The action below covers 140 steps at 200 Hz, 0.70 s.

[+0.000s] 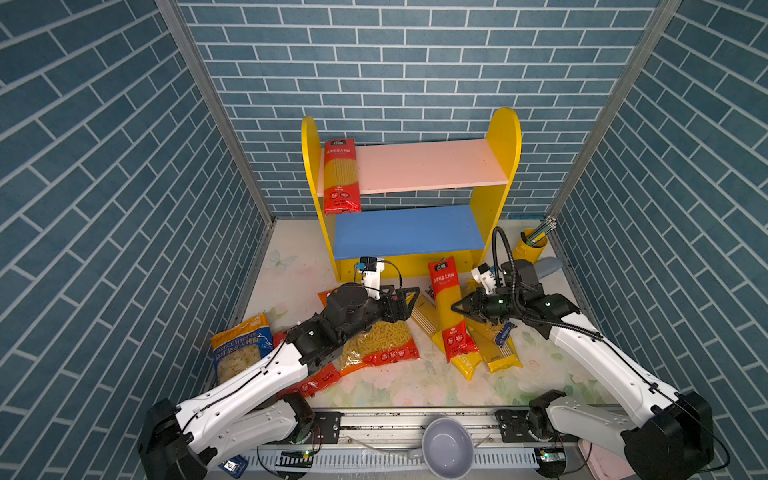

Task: Place and organize the pasta boxes and bags onto the shelf
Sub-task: 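Lift the red spaghetti pack up to the pink top shelf with the right gripper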

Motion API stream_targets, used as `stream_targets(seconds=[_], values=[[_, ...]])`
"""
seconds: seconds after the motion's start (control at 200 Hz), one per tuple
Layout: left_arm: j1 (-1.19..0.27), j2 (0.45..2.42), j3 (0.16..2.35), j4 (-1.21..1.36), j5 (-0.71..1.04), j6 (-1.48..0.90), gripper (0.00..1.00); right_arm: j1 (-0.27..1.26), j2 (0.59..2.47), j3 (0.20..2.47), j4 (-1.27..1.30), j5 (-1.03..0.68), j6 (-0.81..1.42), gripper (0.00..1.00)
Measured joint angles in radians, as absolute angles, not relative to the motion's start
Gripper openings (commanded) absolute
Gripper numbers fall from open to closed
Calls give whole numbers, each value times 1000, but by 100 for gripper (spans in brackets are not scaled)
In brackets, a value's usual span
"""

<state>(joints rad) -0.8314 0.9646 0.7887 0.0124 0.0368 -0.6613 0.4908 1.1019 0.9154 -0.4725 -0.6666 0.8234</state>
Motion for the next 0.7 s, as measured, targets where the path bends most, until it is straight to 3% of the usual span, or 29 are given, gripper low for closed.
stream_targets(seconds=[0.38, 0.7], values=[[-831, 830, 1039, -284, -83, -514, 90, 583, 1128, 1341, -576, -687, 833, 0], [-831, 836, 1209, -489, -168, -416, 90, 585, 1392, 1740, -599, -712, 868, 0]])
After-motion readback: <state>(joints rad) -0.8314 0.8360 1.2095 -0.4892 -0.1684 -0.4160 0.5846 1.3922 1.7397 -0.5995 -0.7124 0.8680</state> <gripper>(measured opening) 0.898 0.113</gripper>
